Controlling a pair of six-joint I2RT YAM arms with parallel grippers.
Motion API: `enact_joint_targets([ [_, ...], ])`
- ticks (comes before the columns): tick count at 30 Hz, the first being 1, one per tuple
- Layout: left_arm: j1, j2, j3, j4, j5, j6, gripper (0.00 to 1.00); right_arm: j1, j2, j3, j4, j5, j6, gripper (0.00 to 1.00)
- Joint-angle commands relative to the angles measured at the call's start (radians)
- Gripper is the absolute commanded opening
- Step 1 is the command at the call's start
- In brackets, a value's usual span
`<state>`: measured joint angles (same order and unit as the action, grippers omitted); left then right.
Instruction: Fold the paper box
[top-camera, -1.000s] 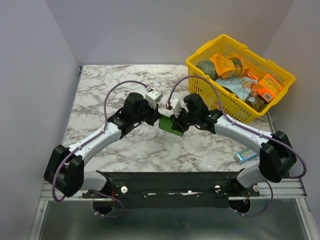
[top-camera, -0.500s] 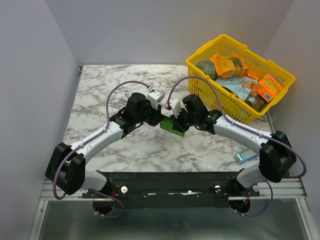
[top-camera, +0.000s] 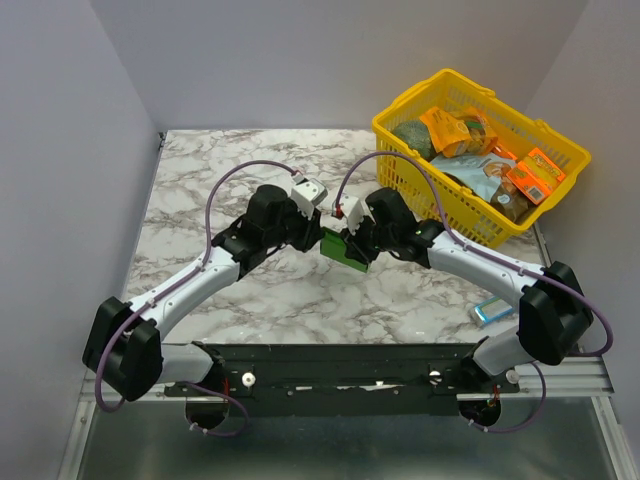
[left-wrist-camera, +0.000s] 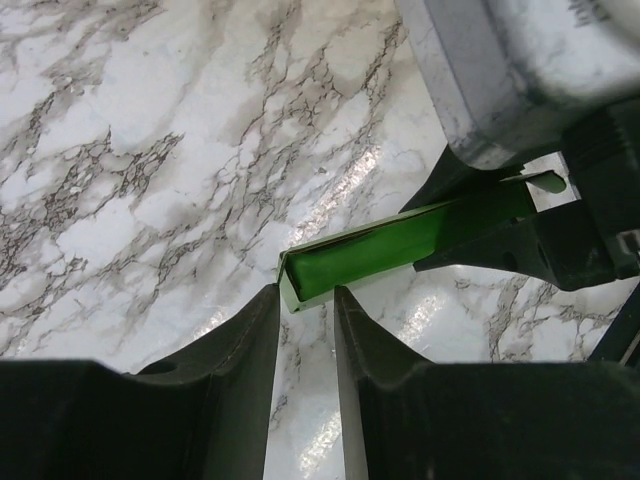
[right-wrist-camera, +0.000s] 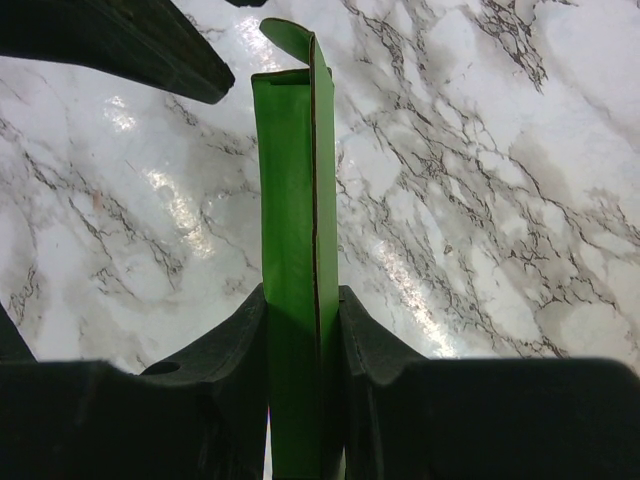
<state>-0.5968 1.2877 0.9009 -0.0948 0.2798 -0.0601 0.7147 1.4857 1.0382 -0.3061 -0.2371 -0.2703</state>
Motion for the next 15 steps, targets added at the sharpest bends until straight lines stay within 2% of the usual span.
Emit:
enact_joint_targets([
  [1,0.012,-0.034,-0.016,0.053,-0.013,-0.007,0.35,0.006,-0.008,-0.007,0.030,-0.004,0.002,0.20],
  [8,0.017,-0.001,-0.002,0.055,0.015,-0.012,0.28,0.005,-0.013,-0.009,0.033,-0.014,0.002,0.20],
  [15,0.023,0.012,0.004,0.063,0.016,-0.007,0.28,0.006,-0.016,-0.010,0.036,-0.033,-0.001,0.20],
])
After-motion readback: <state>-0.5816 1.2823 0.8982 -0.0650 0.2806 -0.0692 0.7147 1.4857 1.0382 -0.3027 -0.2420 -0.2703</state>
